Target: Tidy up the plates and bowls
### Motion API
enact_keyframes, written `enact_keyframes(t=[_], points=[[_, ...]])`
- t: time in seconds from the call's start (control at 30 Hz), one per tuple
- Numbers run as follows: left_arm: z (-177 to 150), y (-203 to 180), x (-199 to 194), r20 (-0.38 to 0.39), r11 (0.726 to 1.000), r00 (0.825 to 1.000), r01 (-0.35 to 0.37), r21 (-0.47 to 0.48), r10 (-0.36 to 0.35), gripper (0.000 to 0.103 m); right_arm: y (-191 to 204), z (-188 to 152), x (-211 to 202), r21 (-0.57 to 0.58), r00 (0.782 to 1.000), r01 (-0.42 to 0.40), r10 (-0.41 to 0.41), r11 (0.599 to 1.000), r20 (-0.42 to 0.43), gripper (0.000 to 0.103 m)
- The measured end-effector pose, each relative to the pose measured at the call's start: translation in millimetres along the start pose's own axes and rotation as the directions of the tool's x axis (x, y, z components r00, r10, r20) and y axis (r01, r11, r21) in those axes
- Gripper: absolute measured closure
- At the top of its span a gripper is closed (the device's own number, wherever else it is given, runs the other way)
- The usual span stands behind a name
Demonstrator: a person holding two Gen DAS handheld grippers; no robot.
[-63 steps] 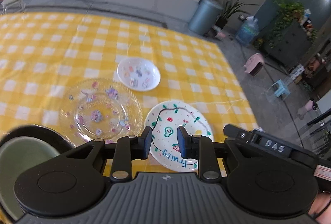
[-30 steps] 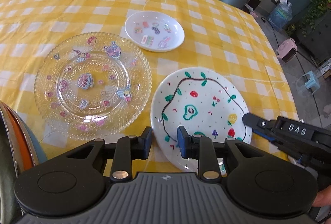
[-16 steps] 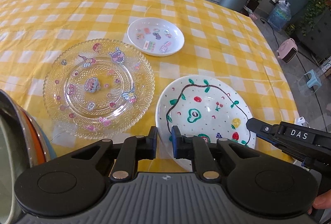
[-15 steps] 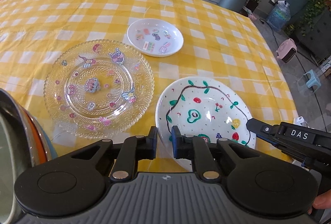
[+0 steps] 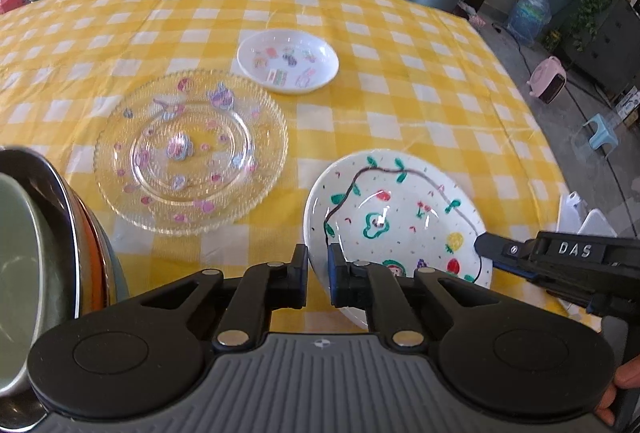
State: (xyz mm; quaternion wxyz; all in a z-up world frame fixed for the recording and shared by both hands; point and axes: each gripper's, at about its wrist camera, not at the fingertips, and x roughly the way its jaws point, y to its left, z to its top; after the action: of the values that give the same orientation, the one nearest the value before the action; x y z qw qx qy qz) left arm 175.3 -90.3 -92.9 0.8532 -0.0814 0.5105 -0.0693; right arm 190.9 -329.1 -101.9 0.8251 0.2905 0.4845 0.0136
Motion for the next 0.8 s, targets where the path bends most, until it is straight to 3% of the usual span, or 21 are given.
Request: enact_keyframes(t=[0.2,0.33,0.47,0.6,0.63,0.67,0.7,0.8], points=[[-3.5,-2.6,0.3,0.007,1.0,1.0,-0.003,0.019,0.003,0.092,0.6,-0.2,2.9,-0.008,1.0,0.008,-0.008,1.0,-0.013,0.096],[-2.8,-1.4,3.9,0.013,1.0,1.0,-0.006,0.019,0.006,0.082,0.7,1.2,1.7,0.0,1.0,-0.004,0.004,1.0,-0.004,0.092],[-2.2,4.1,12.0,0.023,1.0,1.0,-0.004,-0.008,0.004,0.078,0.1,5.9,1.1,-0.008,1.0,-0.006,0.006,1.0,0.024,0.074],[-0.3,9.9,14.3,0.044,0.999,0.999,0.019,-0.029,-0.017,0.079,3.0,12.7,6.9,-0.047,0.999,-0.003,0.004,0.999,0.037,0.074],[0.3,11.2,14.3,0.05,0.999,0.998,0.029,-0.034,-0.027,0.085,4.1,13.4,8.6,-0.057,0.999,-0.003,0.005,0.998,0.037,0.074],[1.0,11.9,14.3,0.054,0.999,0.998,0.039,-0.034,-0.037,0.088,5.7,13.7,10.1,-0.068,0.999,-0.004,0.006,0.998,0.038,0.079],[1.4,11.5,14.2,0.055,0.999,0.998,0.035,-0.03,-0.033,0.088,6.6,13.8,11.9,-0.078,0.999,-0.005,0.007,0.997,0.033,0.09],[1.4,8.4,12.8,0.058,1.0,0.998,0.024,-0.017,-0.023,0.09,7.4,12.0,13.7,-0.09,1.0,-0.006,0.008,0.996,0.023,0.092]])
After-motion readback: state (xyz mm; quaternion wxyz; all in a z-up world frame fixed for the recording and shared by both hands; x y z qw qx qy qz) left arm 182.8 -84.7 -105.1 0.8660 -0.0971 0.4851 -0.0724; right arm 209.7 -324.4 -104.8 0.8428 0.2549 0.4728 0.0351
